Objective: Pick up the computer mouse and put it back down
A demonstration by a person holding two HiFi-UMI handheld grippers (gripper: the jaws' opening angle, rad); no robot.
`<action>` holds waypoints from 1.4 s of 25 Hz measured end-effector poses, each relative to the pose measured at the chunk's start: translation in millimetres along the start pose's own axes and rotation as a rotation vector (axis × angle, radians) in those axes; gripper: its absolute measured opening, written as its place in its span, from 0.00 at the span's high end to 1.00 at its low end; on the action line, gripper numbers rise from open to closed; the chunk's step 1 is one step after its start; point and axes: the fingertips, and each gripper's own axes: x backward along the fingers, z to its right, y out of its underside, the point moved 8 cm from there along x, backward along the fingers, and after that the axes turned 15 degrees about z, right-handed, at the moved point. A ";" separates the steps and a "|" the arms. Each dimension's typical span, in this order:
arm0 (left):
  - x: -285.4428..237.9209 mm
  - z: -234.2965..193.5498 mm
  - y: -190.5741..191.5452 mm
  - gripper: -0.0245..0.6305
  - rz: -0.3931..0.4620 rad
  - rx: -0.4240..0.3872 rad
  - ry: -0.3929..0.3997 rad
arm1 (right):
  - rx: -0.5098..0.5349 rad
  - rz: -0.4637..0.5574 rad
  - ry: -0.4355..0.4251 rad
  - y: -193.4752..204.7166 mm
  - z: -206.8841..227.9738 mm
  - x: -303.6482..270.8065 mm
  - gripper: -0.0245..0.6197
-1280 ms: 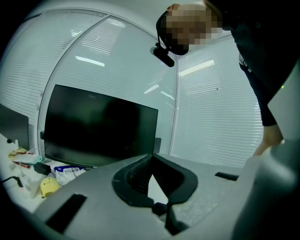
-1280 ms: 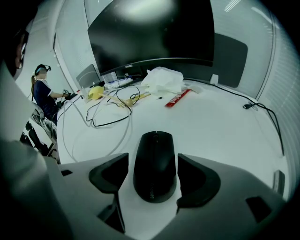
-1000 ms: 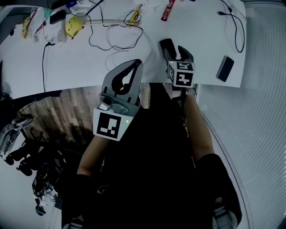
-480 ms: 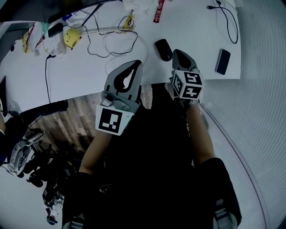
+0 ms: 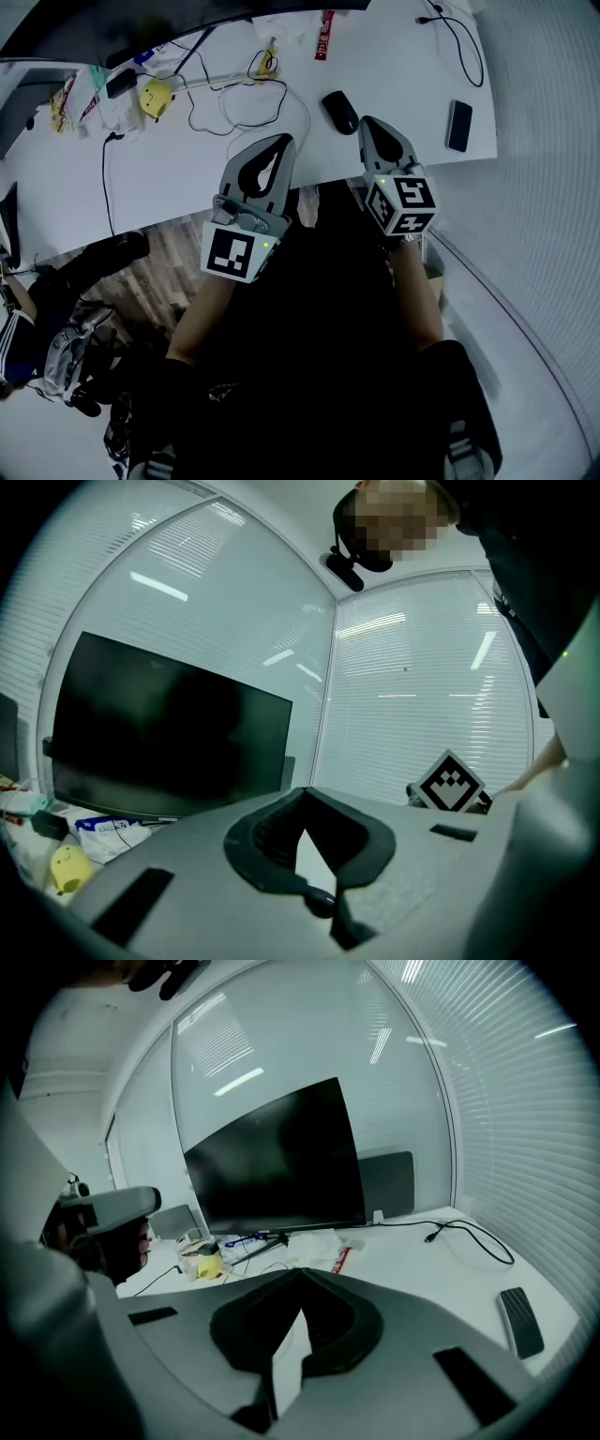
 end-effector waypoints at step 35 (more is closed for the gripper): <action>68.4 -46.1 -111.2 0.96 0.221 -0.140 -0.011 | 0.051 0.454 -0.095 -137.1 -126.9 74.4 0.96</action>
